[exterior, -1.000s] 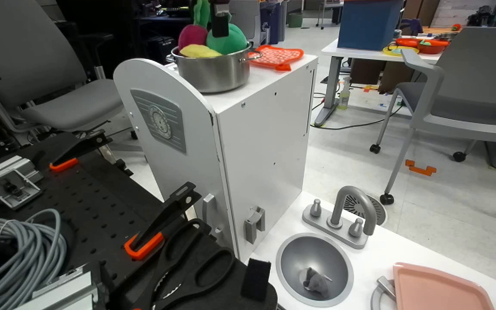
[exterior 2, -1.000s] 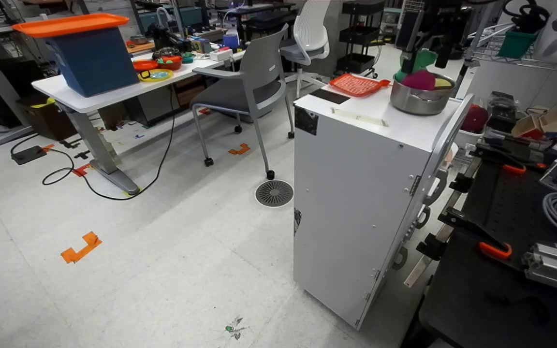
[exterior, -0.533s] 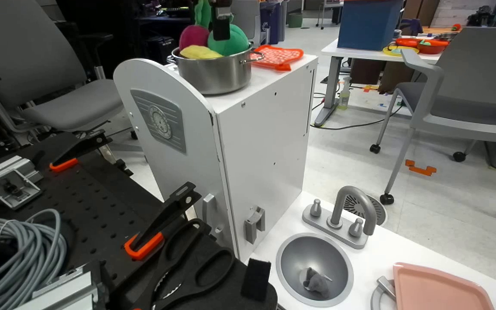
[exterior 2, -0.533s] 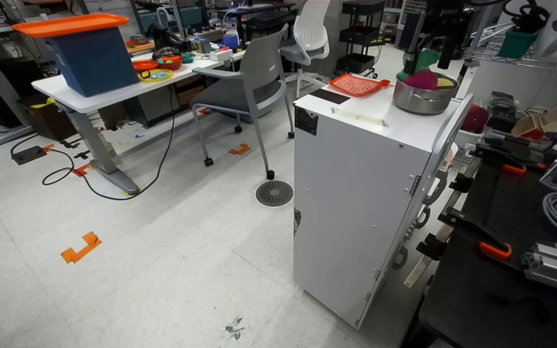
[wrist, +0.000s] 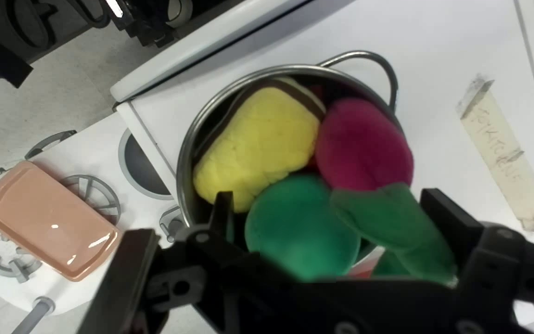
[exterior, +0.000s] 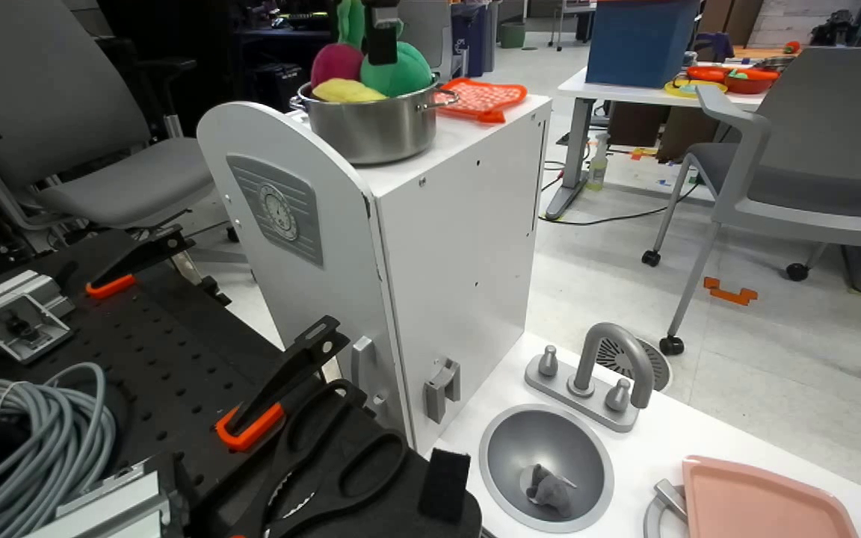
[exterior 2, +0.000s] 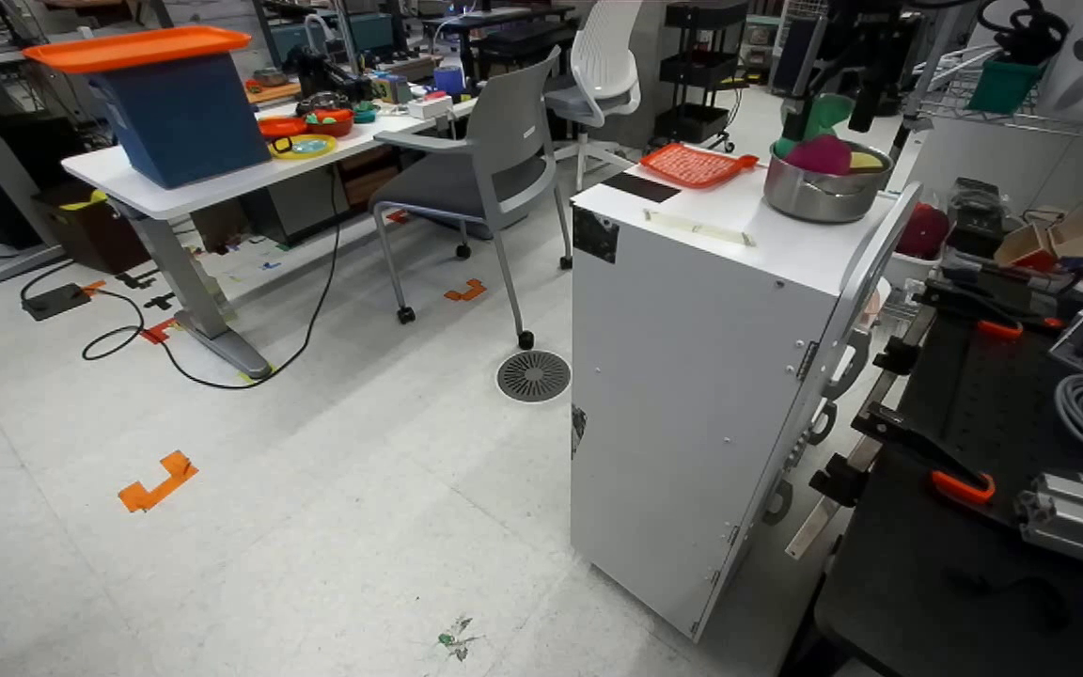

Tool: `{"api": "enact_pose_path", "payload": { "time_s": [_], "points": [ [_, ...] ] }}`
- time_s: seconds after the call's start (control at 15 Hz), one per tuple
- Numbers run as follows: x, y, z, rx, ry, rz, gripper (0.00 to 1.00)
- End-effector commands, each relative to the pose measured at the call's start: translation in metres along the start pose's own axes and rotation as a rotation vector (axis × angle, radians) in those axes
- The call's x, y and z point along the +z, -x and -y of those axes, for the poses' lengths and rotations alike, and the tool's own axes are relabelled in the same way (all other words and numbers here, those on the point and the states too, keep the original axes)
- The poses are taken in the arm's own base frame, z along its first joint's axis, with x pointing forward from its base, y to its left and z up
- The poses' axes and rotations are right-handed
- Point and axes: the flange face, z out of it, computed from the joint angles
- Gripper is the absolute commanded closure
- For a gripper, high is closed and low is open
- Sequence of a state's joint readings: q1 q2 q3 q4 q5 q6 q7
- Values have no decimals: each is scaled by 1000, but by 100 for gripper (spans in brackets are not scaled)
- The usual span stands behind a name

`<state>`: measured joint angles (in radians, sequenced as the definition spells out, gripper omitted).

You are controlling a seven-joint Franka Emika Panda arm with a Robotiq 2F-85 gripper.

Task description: Take the beetroot plush out of the pot and put it in the sink

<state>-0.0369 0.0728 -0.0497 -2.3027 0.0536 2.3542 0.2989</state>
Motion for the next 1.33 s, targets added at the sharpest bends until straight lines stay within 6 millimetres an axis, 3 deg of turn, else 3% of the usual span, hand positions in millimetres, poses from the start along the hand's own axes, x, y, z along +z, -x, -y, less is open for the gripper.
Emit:
{"api": "enact_pose_path", "payload": {
  "time_s": [0.0,0.33,1.27],
  "points": [
    [-23,7,7,-27,-64,-24,0],
    [-32,8,3,-43,-65,-31,0],
    [-15,3,-31,77,-31,3,0]
  ]
}}
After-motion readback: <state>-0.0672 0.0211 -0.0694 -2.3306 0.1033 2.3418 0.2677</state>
